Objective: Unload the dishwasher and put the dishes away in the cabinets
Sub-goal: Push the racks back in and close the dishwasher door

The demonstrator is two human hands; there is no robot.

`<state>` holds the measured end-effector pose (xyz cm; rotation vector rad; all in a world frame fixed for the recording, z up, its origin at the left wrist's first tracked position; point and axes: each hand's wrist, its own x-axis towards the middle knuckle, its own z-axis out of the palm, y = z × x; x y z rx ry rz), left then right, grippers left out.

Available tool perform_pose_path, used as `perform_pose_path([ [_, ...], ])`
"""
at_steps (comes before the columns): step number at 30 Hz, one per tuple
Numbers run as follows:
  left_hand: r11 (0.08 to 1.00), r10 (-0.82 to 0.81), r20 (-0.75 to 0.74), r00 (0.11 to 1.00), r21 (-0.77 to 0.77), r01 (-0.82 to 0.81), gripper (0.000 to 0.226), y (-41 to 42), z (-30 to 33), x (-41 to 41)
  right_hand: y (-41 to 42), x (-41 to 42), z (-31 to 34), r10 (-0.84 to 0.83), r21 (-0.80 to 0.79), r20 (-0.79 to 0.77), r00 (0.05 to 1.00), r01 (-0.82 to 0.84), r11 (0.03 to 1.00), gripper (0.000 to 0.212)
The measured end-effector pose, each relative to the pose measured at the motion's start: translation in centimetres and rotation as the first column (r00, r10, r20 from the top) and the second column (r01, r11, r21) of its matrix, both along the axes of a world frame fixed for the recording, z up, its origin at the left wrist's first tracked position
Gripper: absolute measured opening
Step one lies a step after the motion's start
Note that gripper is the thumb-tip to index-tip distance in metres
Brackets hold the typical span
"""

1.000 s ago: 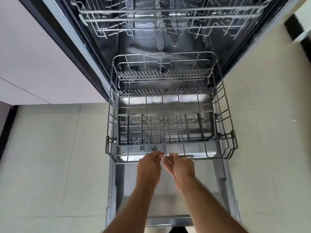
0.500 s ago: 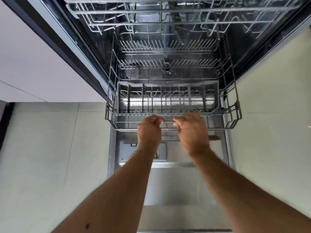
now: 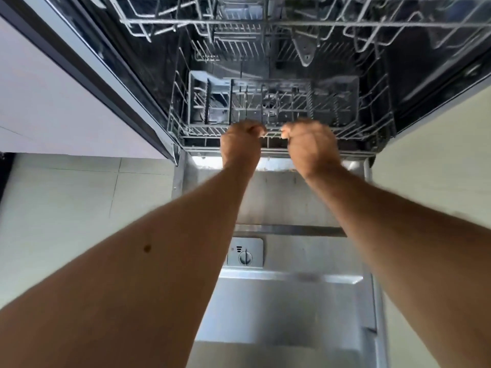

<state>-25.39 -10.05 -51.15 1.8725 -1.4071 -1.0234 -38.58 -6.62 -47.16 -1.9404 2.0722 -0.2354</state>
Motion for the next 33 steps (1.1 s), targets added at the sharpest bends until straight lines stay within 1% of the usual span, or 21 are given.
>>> perform_pose_path([
  [2,0.999,0.016,-0.007,1.000,-0.035,-0.016,0.015,-1.3,-0.1,-0.3,-1.3,-0.1,0.0,-0.011,0.002,0.032,0.999,0.011,1.000,0.034],
  [6,0.999,0.027,-0.038,0.999,-0.043,-0.029,0.013,-3.7,0.0,-1.0,-3.9,-0.5,-0.3,-0.092,-0.040,0.187,0.978,0.101,0.994,0.030],
  [9,0.998,0.035,-0.030,0.999,-0.057,-0.036,0.012,-4.9,-0.3,-1.2,-5.4,-0.9,-0.9,-0.125,-0.005,0.239,0.963,0.130,0.992,0.029],
  [11,0.997,0.030,-0.019,0.999,-0.072,-0.032,0.012,-4.7,-0.6,-1.1,-5.6,-1.0,-1.4,-0.177,0.024,0.331,0.927,0.180,0.983,0.027],
  [12,0.997,0.029,-0.015,0.999,-0.074,-0.030,0.012,-4.7,-0.7,-1.1,-5.8,-1.1,-1.7,-0.193,0.012,0.369,0.909,0.204,0.979,0.026],
  [14,0.997,0.038,-0.018,0.999,-0.067,-0.039,0.012,-4.6,-0.7,-1.3,-5.7,-1.1,-2.1,-0.191,-0.002,0.392,0.900,0.209,0.978,0.027],
  [15,0.997,0.041,-0.019,0.999,-0.067,-0.042,0.012,-4.7,-0.6,-1.3,-5.7,-1.1,-2.2,-0.178,-0.001,0.379,0.908,0.193,0.981,0.028],
  [17,0.998,0.035,-0.004,0.999,-0.059,-0.035,0.013,-4.6,-0.3,-1.4,-5.5,-1.0,-2.2,-0.127,-0.038,0.306,0.943,0.146,0.989,0.030],
  [19,0.999,0.022,0.005,1.000,-0.024,-0.022,0.014,-4.5,-0.2,-1.5,-5.4,-0.9,-2.2,-0.144,-0.034,0.285,0.948,0.160,0.987,0.030],
  [21,0.999,0.002,-0.044,0.999,0.049,0.000,0.014,-4.7,-0.1,-1.3,-5.1,-0.8,-2.5,-0.163,-0.015,0.260,0.952,0.173,0.985,0.029],
  [22,0.996,-0.010,-0.070,0.998,0.088,0.016,0.014,-4.6,0.3,-1.1,-4.6,-0.9,-2.7,-0.135,-0.029,0.225,0.965,0.145,0.989,0.030],
  [24,0.991,-0.008,-0.134,0.991,0.131,0.026,0.020,-4.4,0.9,-0.6,-3.2,-1.1,-2.9,-0.029,-0.083,0.104,0.994,0.038,0.996,0.044],
  [26,0.991,0.054,-0.214,0.975,0.135,-0.025,0.034,-3.2,1.5,-0.1,-1.6,-1.2,-3.0,0.006,-0.114,0.052,0.999,0.000,0.993,0.055],
  [27,0.993,0.063,-0.206,0.977,0.106,-0.042,0.036,-2.2,1.7,0.1,-0.6,-1.3,-3.1,0.005,-0.117,0.043,0.999,0.000,0.993,0.057],
  [29,0.999,0.035,-0.078,0.996,0.037,-0.032,0.030,0.2,1.7,0.5,1.4,-1.1,-3.3,0.011,-0.093,0.042,0.999,-0.007,0.996,0.059],
  [31,0.999,0.004,0.035,0.999,0.033,-0.005,0.025,2.9,1.3,1.1,3.2,-0.7,-3.5,0.014,-0.023,0.063,0.998,-0.013,1.000,0.060],
  [33,0.998,-0.055,0.091,0.994,0.040,0.052,0.027,5.7,1.0,2.0,5.2,-0.3,-3.6,0.002,0.020,0.076,0.997,-0.004,1.000,0.062],
])
